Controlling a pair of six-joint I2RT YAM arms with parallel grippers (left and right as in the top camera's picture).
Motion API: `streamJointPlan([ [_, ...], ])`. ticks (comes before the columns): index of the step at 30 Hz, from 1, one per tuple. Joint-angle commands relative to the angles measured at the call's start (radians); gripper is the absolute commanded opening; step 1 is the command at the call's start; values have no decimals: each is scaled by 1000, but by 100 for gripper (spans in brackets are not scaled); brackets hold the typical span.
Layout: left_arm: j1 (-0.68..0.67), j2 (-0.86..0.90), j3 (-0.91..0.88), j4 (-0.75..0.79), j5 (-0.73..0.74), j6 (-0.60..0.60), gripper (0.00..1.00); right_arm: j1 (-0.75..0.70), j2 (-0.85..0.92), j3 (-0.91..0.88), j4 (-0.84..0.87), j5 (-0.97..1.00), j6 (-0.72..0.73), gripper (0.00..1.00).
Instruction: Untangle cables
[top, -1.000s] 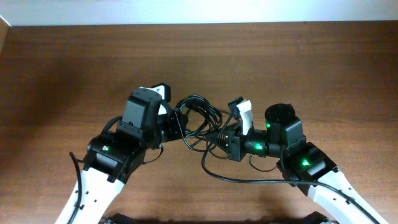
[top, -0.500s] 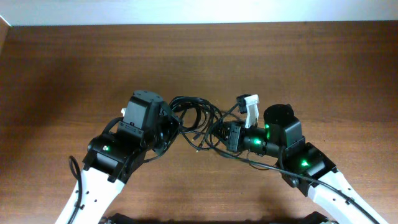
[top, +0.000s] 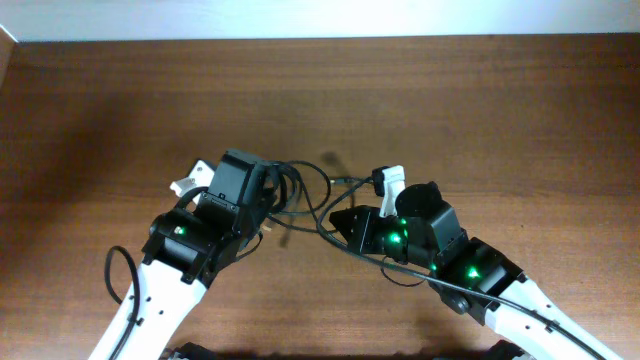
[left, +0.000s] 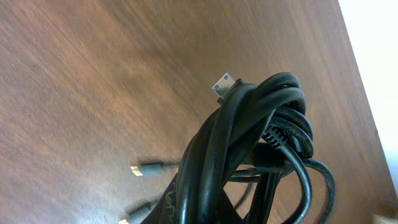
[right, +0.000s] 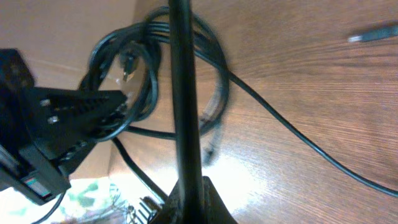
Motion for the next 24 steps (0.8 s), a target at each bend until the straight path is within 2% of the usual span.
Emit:
streamJointPlan([
  [1,16,8,7,-6,-161,76,0,-8,-13,8,-19,117,56,4],
  [3,16,8,7,-6,-151,152,0,-8,-13,8,-34,119,60,4],
  [4,16,8,7,0,-97,254,0,-8,-13,8,-57,107,39,29],
  [5,16,7,7,6,-53,354,0,-8,-13,8,-60,91,6,47],
  [7,16,7,7,18,-5,533,0,-8,-13,8,-60,40,-109,73],
  [8,16,7,7,58,82,693,0,-8,-13,8,-58,15,-151,76],
  [10,16,8,7,143,288,906,0,-8,-13,8,-11,-74,-232,77],
  [11,16,8,7,175,365,961,0,-8,-13,8,60,-158,-286,77],
  [13,16,8,7,180,414,973,0,-8,-13,8,75,-170,-293,75],
  [15,16,8,7,181,505,995,0,-8,-13,8,72,-166,-292,65],
  [18,16,8,7,183,509,994,0,-8,-13,8,70,-166,-292,15],
  [19,16,8,7,182,509,994,0,-8,-13,8,68,-166,-292,6],
  [21,16,8,7,185,498,982,0,-8,-13,8,67,-167,-292,4],
  [22,16,8,7,183,443,919,0,-8,-13,8,61,-167,-292,4],
  [24,16,8,7,153,259,650,0,-8,-13,8,53,-179,-292,4],
])
